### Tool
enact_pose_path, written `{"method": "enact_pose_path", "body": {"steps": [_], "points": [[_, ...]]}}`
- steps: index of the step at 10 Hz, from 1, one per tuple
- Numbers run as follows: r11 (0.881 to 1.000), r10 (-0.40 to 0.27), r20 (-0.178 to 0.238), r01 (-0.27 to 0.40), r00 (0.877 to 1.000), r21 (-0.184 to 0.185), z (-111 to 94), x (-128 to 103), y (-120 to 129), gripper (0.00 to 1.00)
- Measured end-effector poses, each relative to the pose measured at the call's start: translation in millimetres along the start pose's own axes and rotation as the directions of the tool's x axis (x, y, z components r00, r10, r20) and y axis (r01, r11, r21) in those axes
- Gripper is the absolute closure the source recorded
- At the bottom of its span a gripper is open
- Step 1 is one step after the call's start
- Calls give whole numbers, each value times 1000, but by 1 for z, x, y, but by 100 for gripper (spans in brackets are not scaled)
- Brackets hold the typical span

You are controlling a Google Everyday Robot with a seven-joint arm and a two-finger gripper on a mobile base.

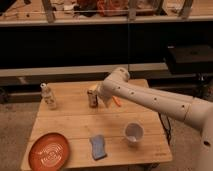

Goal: Knock the eraser over

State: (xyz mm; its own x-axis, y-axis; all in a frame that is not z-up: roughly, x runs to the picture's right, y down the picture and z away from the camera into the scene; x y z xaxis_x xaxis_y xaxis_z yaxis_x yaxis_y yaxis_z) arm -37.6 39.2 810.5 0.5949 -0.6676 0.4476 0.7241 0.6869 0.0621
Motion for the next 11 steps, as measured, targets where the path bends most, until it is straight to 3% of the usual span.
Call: {"method": "enact_pose_path", "body": {"steps": [2,4,6,7,9,11], "points": [[1000,-3,-1,3,1000,6,1,1,-3,26],[1000,-5,0,5,1000,14,3,1,-8,40],[1000,-7,0,7,1000,21,5,3,-11,44],[1000,-12,1,12,1000,28,7,4,-15,61],[999,-12,-2,12,1000,41,11,8,-20,82],[999,-15,-2,15,1000,48,14,7,-26,87]]}}
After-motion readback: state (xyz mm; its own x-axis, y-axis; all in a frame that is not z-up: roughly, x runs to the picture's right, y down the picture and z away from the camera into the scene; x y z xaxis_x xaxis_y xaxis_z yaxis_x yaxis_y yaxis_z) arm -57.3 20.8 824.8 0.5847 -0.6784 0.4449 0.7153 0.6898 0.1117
